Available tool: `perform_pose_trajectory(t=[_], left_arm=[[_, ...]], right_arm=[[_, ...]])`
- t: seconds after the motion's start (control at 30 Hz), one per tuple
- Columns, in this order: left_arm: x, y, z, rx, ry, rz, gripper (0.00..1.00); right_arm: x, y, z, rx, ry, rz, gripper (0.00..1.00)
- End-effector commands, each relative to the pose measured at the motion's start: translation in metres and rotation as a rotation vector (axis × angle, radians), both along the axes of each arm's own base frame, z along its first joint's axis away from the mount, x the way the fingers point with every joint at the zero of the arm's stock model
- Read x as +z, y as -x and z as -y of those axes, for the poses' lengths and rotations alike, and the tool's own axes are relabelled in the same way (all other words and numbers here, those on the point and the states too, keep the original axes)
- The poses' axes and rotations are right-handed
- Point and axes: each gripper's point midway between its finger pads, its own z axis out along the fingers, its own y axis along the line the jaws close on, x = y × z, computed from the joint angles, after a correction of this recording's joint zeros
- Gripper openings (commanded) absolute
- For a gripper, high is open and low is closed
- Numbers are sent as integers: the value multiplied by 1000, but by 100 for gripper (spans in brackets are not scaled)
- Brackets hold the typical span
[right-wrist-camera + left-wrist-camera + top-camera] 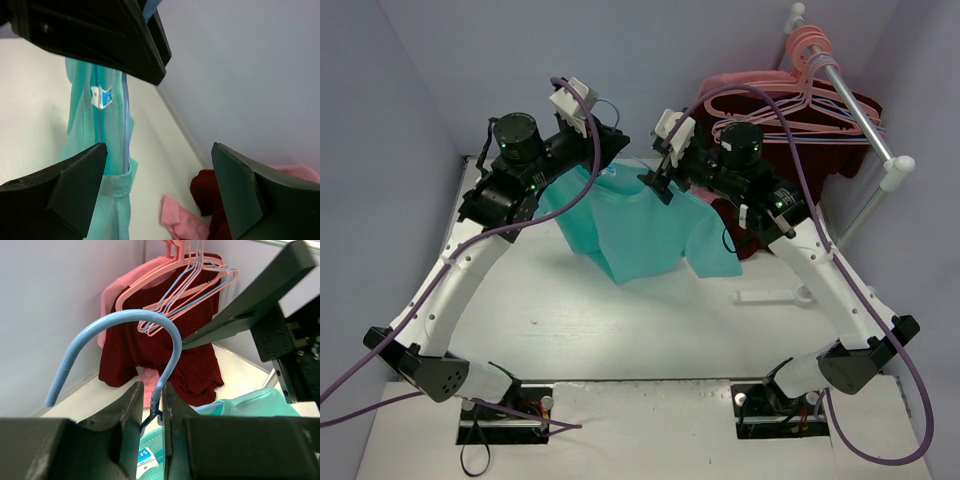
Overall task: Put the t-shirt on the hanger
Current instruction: Place the T-shirt at the clothesline, then place the hanger at the clothesline.
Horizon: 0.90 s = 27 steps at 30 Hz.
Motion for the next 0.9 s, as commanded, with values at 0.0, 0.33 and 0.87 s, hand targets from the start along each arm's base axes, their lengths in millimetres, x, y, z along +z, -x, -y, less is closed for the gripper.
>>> perform_pose_trajectory(t=[0.0,0.33,0.87], left_arm=[[38,17,-8,-20,34,143,0],[22,16,5,-90,-10,168,0],[14,30,19,-210,-4,165,0]], right_arm=[[14,10,4,58,-10,19,82],[-30,40,-5,200,-8,-142,76],[-64,45,5,147,9,-224,2]])
